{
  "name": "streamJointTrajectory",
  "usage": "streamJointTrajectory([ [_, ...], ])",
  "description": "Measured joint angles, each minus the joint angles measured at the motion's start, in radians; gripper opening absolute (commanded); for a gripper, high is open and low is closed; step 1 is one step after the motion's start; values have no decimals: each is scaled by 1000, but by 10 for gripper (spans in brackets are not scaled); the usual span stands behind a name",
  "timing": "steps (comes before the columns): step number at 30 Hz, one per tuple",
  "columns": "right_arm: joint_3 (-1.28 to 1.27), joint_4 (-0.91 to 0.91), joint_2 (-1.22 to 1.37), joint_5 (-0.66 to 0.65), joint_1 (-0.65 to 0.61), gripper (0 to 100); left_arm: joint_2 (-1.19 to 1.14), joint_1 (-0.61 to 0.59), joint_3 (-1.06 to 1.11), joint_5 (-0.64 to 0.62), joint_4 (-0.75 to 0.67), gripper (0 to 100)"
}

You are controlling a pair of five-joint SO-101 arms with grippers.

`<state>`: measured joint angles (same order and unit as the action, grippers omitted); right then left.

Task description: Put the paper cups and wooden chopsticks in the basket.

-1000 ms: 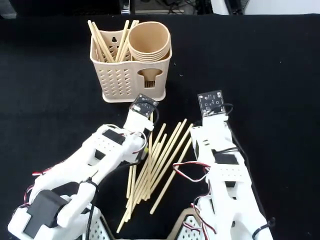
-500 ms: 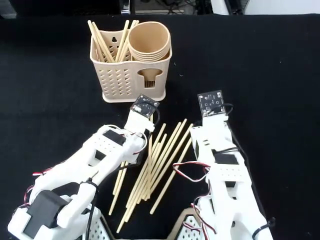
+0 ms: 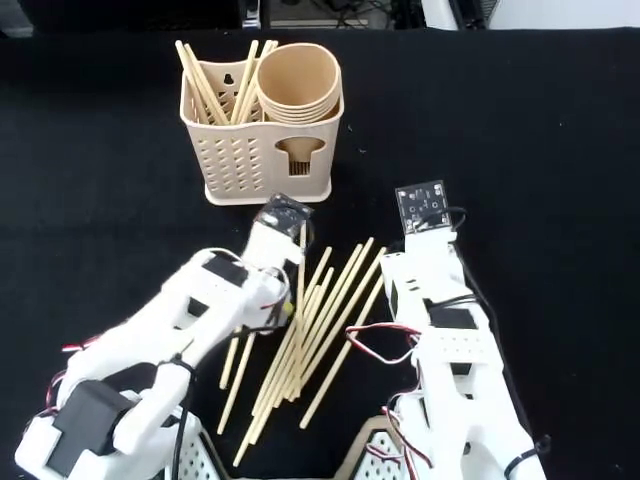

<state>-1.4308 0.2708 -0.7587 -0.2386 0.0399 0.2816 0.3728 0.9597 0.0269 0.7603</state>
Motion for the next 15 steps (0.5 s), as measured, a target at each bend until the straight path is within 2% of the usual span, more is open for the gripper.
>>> streamJointTrajectory([
  [9,0,0,0,0,0,25,0,-20,-6,54,9,198],
  [15,0,0,0,0,0,25,0,-32,-109,60,163,203],
])
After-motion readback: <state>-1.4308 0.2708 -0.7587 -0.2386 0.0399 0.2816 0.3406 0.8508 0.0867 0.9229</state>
